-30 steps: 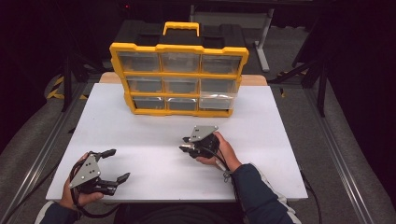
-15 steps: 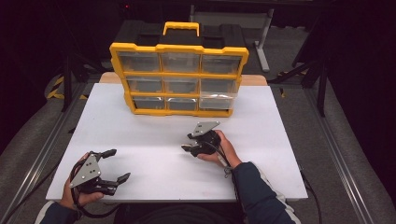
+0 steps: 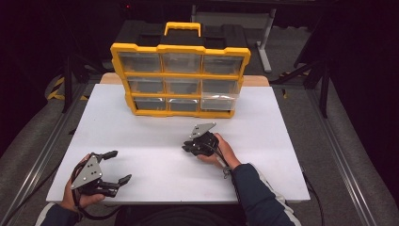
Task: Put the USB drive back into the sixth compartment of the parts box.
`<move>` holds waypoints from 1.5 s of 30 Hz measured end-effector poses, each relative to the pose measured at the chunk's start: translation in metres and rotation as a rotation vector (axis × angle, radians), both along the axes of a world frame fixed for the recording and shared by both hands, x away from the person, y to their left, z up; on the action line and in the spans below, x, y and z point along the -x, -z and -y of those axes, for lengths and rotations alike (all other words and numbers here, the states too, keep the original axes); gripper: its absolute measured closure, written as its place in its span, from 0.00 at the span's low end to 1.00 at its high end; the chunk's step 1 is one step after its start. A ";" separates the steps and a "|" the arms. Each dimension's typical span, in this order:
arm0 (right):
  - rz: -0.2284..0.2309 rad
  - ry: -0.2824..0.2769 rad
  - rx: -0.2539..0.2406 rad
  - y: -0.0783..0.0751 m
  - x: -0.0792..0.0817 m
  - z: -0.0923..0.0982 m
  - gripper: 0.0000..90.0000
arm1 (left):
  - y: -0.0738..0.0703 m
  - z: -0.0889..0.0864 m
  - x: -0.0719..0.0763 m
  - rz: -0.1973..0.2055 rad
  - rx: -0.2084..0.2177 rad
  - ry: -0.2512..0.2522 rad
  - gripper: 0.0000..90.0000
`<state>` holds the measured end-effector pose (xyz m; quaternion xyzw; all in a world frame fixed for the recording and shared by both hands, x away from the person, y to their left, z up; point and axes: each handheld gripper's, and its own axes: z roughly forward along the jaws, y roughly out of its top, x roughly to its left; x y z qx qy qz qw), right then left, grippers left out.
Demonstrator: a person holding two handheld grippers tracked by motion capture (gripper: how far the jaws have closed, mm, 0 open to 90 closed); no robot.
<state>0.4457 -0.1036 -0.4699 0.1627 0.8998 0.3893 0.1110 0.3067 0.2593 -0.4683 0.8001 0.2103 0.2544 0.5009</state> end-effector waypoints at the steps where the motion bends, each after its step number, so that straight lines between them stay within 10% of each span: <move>1: 0.001 0.002 0.001 0.000 0.000 0.000 0.88 | 0.000 0.000 0.000 0.000 0.001 0.000 0.11; 45: 0.229 0.077 -0.119 -0.054 0.031 0.026 0.88 | 0.000 -0.002 0.001 0.002 0.008 -0.004 0.11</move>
